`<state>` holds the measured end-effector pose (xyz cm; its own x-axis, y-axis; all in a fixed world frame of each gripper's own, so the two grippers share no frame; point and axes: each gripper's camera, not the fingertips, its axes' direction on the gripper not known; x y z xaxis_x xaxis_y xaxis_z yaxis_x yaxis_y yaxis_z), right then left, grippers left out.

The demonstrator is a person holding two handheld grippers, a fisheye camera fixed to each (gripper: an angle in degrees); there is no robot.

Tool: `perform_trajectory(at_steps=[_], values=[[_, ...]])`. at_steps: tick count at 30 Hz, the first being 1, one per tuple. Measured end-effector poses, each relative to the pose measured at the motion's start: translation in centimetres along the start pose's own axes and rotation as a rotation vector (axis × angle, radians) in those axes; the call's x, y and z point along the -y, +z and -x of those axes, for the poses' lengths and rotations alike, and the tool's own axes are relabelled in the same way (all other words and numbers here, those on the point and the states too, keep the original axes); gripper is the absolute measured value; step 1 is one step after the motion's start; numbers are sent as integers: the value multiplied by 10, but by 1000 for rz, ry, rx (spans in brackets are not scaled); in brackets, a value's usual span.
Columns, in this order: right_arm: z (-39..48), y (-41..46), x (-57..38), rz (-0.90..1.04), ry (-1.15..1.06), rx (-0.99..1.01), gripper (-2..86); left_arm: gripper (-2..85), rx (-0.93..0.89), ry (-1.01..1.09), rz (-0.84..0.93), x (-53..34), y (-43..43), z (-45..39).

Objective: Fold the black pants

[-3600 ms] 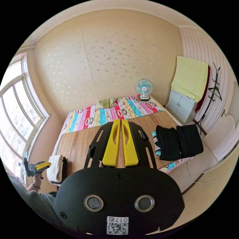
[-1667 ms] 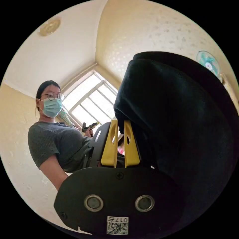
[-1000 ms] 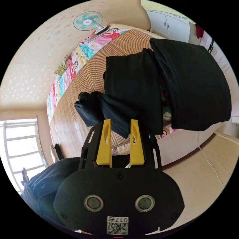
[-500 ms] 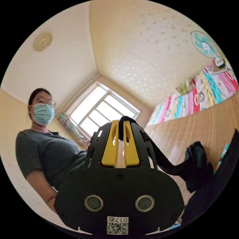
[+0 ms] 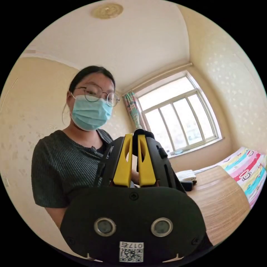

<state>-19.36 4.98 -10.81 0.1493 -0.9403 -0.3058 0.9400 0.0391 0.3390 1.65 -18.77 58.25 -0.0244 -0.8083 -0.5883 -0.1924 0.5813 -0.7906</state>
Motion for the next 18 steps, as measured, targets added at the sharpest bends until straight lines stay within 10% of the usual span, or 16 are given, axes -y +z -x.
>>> perform_trajectory(at_steps=[6, 12, 18], values=[[-21, 40, -43, 269, 159, -214, 45, 2, -295, 92, -72, 4, -34, 6], [-59, -119, -151, -146, 566, -315, 89, -9, 162, 530, 119, -19, -87, -109], [-188, -197, -383, -501, 1379, -179, 305, -10, -54, 741, 236, -43, -85, -154]])
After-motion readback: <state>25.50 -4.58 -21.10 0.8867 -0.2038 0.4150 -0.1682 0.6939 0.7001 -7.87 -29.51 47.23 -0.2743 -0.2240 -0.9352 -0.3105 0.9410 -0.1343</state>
